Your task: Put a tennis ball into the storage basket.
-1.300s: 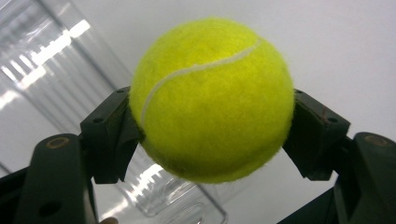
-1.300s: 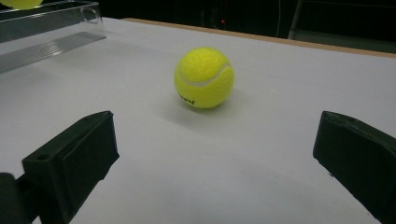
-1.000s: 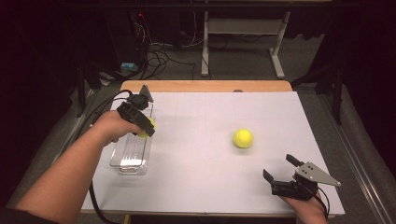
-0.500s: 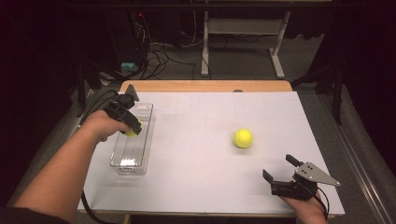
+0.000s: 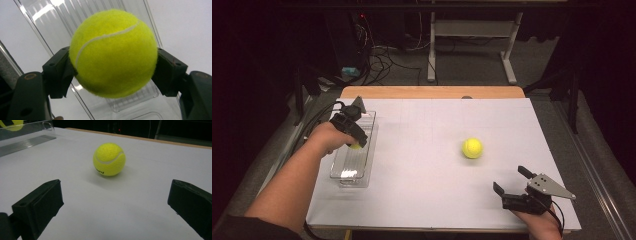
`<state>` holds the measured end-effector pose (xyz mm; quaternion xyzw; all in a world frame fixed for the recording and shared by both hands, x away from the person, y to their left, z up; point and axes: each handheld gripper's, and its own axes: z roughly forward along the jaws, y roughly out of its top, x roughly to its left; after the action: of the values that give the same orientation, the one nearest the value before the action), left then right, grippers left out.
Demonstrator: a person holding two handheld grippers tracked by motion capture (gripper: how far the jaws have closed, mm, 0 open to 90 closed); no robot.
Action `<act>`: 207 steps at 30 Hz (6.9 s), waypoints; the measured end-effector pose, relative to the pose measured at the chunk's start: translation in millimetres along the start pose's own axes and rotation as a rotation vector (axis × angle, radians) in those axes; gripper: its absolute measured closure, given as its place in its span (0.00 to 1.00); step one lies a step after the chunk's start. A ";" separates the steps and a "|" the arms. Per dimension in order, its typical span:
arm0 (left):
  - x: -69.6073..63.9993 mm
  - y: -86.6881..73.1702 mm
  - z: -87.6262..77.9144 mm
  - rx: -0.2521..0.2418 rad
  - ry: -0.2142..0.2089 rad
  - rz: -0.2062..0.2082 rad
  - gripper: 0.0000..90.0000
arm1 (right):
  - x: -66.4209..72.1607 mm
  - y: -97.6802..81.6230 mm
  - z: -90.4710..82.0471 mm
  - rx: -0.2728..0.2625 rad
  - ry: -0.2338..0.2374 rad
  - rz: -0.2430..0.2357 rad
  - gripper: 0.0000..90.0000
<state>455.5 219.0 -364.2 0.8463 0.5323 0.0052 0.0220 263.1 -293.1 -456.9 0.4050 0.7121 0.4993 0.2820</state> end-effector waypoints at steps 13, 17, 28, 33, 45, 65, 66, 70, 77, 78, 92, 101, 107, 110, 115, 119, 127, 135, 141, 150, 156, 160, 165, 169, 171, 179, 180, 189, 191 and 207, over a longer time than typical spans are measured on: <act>-0.1 -2.3 -7.2 -0.033 -0.016 -0.002 0.01 | -0.1 -0.2 -0.6 -0.001 -0.002 -0.001 0.00; -6.4 -2.9 -10.4 -0.047 -0.022 0.017 0.01 | -0.2 -0.1 -0.9 -0.002 -0.003 -0.003 0.00; -48.1 2.8 -8.4 -0.056 -0.035 0.118 0.01 | -0.1 0.3 -1.3 -0.003 -0.004 -0.003 0.00; -67.2 6.2 -5.8 -0.059 -0.041 0.164 0.01 | -0.2 0.4 -1.8 -0.004 -0.005 -0.001 0.00; -124.3 11.1 -1.7 -0.071 -0.080 0.293 0.01 | 0.0 0.6 -2.0 -0.007 -0.003 -0.004 0.00; -179.5 6.3 3.1 -0.105 -0.149 0.431 0.01 | -0.2 1.3 3.0 0.000 -0.008 0.005 0.00; -177.4 5.8 3.5 -0.105 -0.149 0.427 0.01 | -0.1 1.4 3.7 0.000 -0.009 0.005 0.00; -169.7 2.7 9.5 -0.111 -0.150 0.406 0.01 | 1.1 2.0 4.9 0.000 -0.011 -0.004 0.00; -167.2 1.4 16.8 -0.098 -0.154 0.412 0.01 | 2.4 2.6 10.1 0.017 -0.018 -0.015 0.00; -167.2 1.7 16.4 -0.091 -0.158 0.420 0.01 | 2.0 3.1 10.8 0.015 -0.019 -0.013 0.00; -176.1 -0.3 20.1 -0.093 -0.145 0.447 0.01 | -4.3 42.3 71.6 0.049 -0.046 -0.017 0.00; -175.9 -0.2 21.1 -0.086 -0.157 0.456 0.01 | -11.4 51.6 113.2 0.138 -0.052 -0.002 0.02; -179.0 -2.5 22.3 -0.092 -0.146 0.451 0.01 | -9.5 50.8 130.9 0.188 -0.026 -0.009 0.05; -180.8 -3.6 22.2 -0.089 -0.149 0.459 0.01 | -6.5 47.0 142.7 0.244 0.009 -0.004 0.11; -182.8 -3.1 22.6 -0.079 -0.151 0.462 0.01 | -5.6 43.6 148.5 0.294 0.044 0.013 0.24; -182.6 -1.2 23.9 -0.071 -0.149 0.462 0.01 | -2.3 43.5 148.1 0.294 0.051 0.001 0.30; -182.3 -1.8 22.5 -0.074 -0.144 0.459 0.01 | 2.5 45.9 134.1 0.255 0.038 -0.017 0.30; -181.4 -4.2 15.2 -0.088 -0.141 0.454 0.01 | 12.7 42.9 100.4 0.179 0.019 -0.040 0.30; -181.0 -5.4 11.5 -0.082 -0.140 0.444 0.01 | 17.2 31.3 77.7 0.151 0.018 -0.028 0.30; -184.3 -5.4 8.2 -0.076 -0.130 0.436 0.00 | 20.4 20.2 55.1 0.144 0.010 -0.038 0.30; -190.3 -3.6 -1.7 -0.086 -0.125 0.449 0.00 | 30.3 21.6 55.3 0.125 0.026 -0.055 0.30; -191.8 -2.9 -7.6 -0.097 -0.124 0.448 0.00 | 39.1 22.2 57.6 0.121 0.049 -0.067 0.30; -191.8 -3.1 -12.3 -0.101 -0.126 0.448 0.00 | 50.2 22.8 61.4 0.108 0.080 -0.071 0.30; -191.8 -3.2 -14.8 -0.105 -0.129 0.446 0.00 | 59.5 22.7 65.2 0.105 0.104 -0.085 0.30; -192.4 -3.2 -15.7 -0.105 -0.132 0.444 0.00 | 63.7 22.7 67.1 0.104 0.117 -0.089 0.30; -198.1 -1.1 -18.4 -0.105 -0.136 0.451 0.00 | 82.1 21.7 74.9 0.106 0.163 -0.109 0.30; -198.9 -0.7 -18.3 -0.105 -0.138 0.456 0.00 | 84.2 21.7 75.8 0.107 0.167 -0.113 0.30; -210.3 2.8 -16.9 -0.100 -0.151 0.468 0.00 | 101.8 22.4 82.2 0.101 0.212 -0.134 0.31; -213.6 4.0 -16.1 -0.104 -0.158 0.479 0.00 | 105.0 22.9 82.3 0.105 0.225 -0.149 0.31; -240.9 10.9 -6.4 -0.062 -0.193 0.515 0.00 | 119.9 28.8 81.8 0.074 0.277 -0.142 0.31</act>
<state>360.7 -2.6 -353.8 0.9492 0.2948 -0.0540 0.0964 276.0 -145.7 -457.5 0.2910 0.7891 0.5024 0.2006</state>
